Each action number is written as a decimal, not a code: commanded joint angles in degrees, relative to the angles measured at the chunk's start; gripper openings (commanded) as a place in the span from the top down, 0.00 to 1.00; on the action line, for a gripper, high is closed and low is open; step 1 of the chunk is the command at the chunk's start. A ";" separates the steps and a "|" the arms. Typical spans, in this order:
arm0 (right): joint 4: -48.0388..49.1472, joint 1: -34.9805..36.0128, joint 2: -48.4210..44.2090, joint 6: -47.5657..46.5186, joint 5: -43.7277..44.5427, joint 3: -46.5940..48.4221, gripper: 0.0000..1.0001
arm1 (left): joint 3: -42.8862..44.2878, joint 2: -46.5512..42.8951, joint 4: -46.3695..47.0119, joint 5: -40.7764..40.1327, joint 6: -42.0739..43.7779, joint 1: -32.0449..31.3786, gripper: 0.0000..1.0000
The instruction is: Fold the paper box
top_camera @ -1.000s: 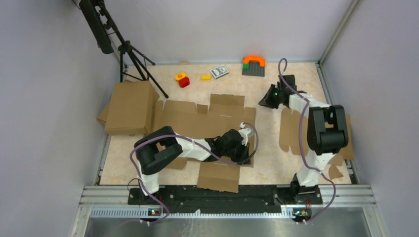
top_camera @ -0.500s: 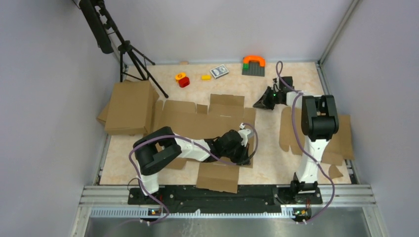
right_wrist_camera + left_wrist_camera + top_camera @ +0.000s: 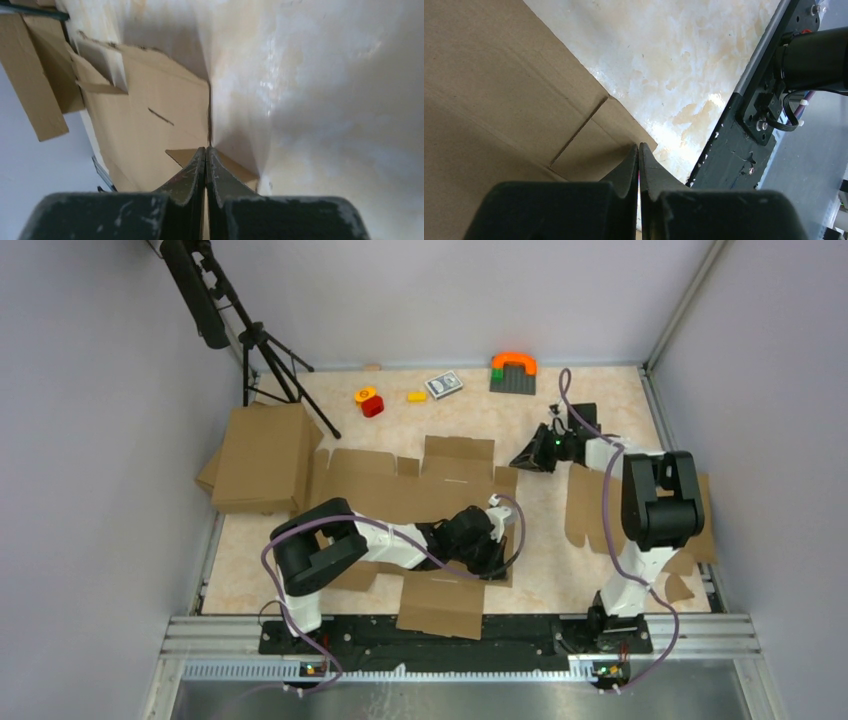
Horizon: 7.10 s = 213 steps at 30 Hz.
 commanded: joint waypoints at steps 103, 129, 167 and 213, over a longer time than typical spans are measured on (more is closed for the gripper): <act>-11.57 11.44 -4.34 -5.27 24.24 -4.94 1.00 | 7.38 0.36 -13.80 -3.85 4.62 0.55 1.00; -18.04 8.37 -7.29 -6.79 22.73 3.60 1.00 | 10.06 -5.27 -20.57 -6.07 6.44 0.83 0.93; -9.87 4.00 -36.71 -3.13 10.49 -30.38 0.69 | 19.67 -3.50 -34.22 12.35 27.86 0.38 0.42; 0.29 4.44 -41.06 7.58 4.01 -35.04 0.35 | 4.83 -20.03 -17.02 -16.41 26.26 -6.48 1.00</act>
